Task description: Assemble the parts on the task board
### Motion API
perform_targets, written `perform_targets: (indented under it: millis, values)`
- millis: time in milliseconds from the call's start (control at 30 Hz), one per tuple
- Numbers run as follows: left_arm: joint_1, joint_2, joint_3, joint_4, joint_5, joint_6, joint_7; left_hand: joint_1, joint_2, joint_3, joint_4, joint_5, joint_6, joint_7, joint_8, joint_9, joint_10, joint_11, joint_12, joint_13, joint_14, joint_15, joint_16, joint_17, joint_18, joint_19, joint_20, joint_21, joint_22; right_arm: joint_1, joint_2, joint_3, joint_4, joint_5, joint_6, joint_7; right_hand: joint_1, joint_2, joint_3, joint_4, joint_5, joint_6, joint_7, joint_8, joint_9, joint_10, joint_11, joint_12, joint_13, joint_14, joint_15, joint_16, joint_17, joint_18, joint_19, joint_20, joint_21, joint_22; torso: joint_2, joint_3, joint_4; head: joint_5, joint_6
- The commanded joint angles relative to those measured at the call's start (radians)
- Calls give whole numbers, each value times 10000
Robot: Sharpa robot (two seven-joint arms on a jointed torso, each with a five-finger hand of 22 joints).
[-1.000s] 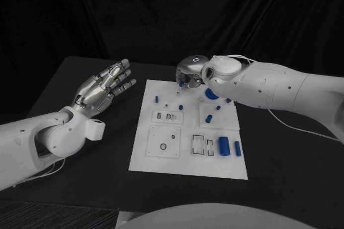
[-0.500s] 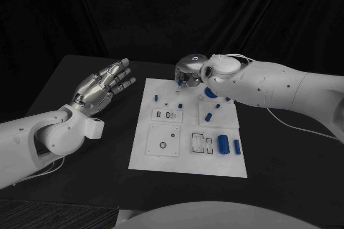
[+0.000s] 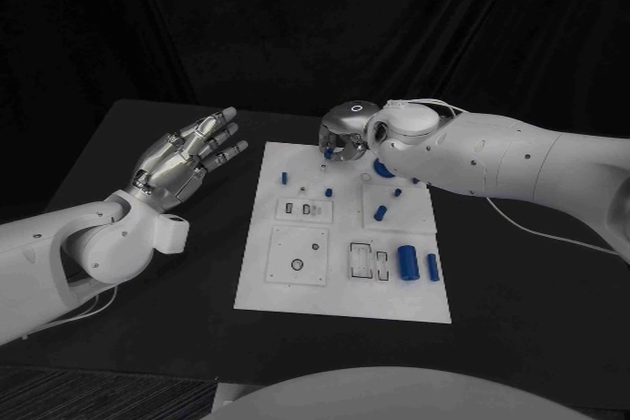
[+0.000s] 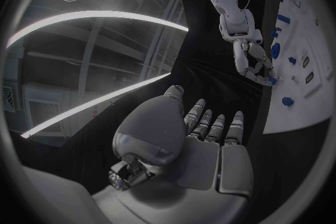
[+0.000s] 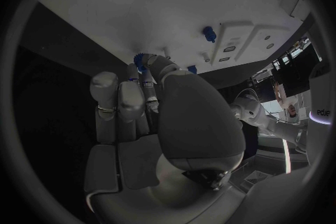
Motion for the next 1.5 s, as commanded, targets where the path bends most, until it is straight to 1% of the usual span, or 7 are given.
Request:
perform_targets:
  millis: [33,167,400,533,1000,1200,1500]
  values:
    - [15,25,10,4,-76,174,179,95,13,277,-121,170,153,-20,141,117,63,24,-38,102,37,89,-6,60,401,84,71,42,35,-43,-16,-6,10,119,413,-294,3,278,344,6,-232,-74,31,-86,149,8,-62,14,117,-85,-28,-209,-135,-492,-18,-7,-56,-73,0,1,2,0,-15]
    - [15,32,10,-3,-86,177,170,100,14,282,-125,175,164,-17,144,117,63,28,-38,101,37,89,-6,60,401,87,75,46,37,-49,-20,-6,8,124,531,-436,-73,209,371,22,-346,-507,-74,-347,93,-392,-36,-258,39,-189,6,-308,-247,-465,-160,27,-182,-151,2,3,1,-20,-21]
    - [14,35,10,-4,-93,178,168,106,16,288,-131,184,166,-14,146,117,63,30,-43,101,37,90,-6,60,401,88,79,46,37,-59,-64,-7,13,128,567,-792,-182,26,-77,-123,-889,-5405,-1526,-591,-1439,-3556,94,-1627,-443,-745,154,-910,-994,-295,-822,197,-980,-736,1,1,8,5,-51]
    - [14,21,10,-2,-95,194,177,119,17,299,-143,203,157,-15,145,114,61,27,-51,99,38,98,-2,61,401,89,86,46,37,-60,-180,-7,46,128,-3,-698,-88,158,-484,-144,-897,-6736,-1784,-705,-1995,-4065,53,-1557,-428,-738,134,-819,-883,-298,-800,183,-1026,-649,0,3,7,-12,-38]
    - [11,-154,8,25,-255,-46,419,171,-55,345,-239,245,-133,-317,68,65,22,-289,-169,85,42,251,19,64,391,109,113,68,43,659,-2634,-9,2560,130,-1938,-43,-683,435,-1141,544,-1750,-2850,-746,-24,-1556,-245,-366,3232,1988,-1763,-24,-3012,-3424,-34,-1885,8,-2991,-2054,-18,6,-24,-48,-64]
    - [0,-126,8,-25,-303,-6,451,170,-58,345,-240,247,-134,-332,66,65,22,-300,-165,85,42,253,20,64,390,109,112,68,43,698,-3407,-11,3244,254,-1501,-376,-1719,625,-1954,1370,-2252,-2120,-468,-128,-1331,2598,-766,12304,12468,171,-196,1729,3071,-540,-82,-131,-805,619,-37,3,-70,-30,-122]
    - [-15,-182,7,-22,-316,4,448,172,-44,356,-240,263,-116,-333,67,68,16,-331,-199,81,42,260,22,65,389,120,114,81,48,205,-3792,-13,3293,624,-921,-853,-1912,689,-2120,1600,-1950,-2011,-314,-214,-1193,4586,-738,13403,14577,869,-251,2953,4802,-819,849,-163,616,2059,-43,-2,-134,64,-192]
